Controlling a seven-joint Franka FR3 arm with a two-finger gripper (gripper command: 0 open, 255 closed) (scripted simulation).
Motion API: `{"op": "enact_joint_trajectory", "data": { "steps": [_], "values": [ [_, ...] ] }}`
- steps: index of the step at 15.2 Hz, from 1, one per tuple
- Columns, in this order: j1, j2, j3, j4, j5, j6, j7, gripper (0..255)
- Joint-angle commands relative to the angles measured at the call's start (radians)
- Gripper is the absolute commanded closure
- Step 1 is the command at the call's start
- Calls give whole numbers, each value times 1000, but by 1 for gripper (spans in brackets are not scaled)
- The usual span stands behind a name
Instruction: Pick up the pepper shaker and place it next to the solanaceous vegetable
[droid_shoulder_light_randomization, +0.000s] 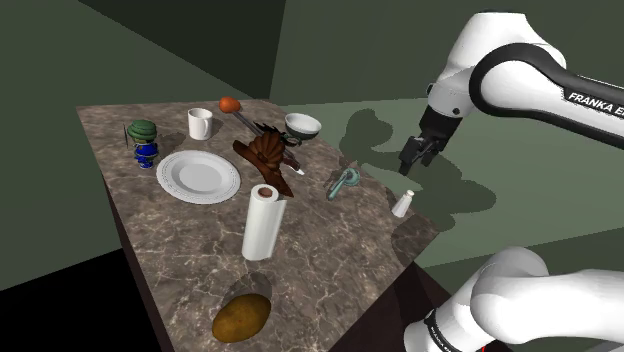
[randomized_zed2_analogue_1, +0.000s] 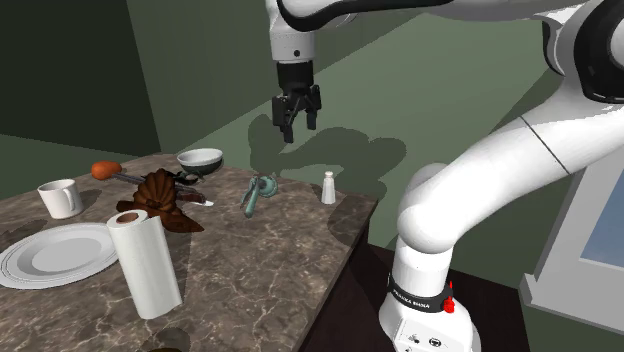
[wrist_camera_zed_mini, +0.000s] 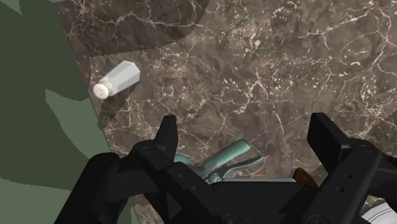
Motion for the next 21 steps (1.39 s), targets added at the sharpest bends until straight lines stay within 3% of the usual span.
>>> {"op": "enact_joint_trajectory", "data": {
  "steps": [1,11,21],
  "values": [
    [0,0,0,0,0,0,0,0],
    [-79,15,-202,-191,-141,253,-184,0],
    [-150,208,-430,-243,-256,555,-369,0]
  ]
}}
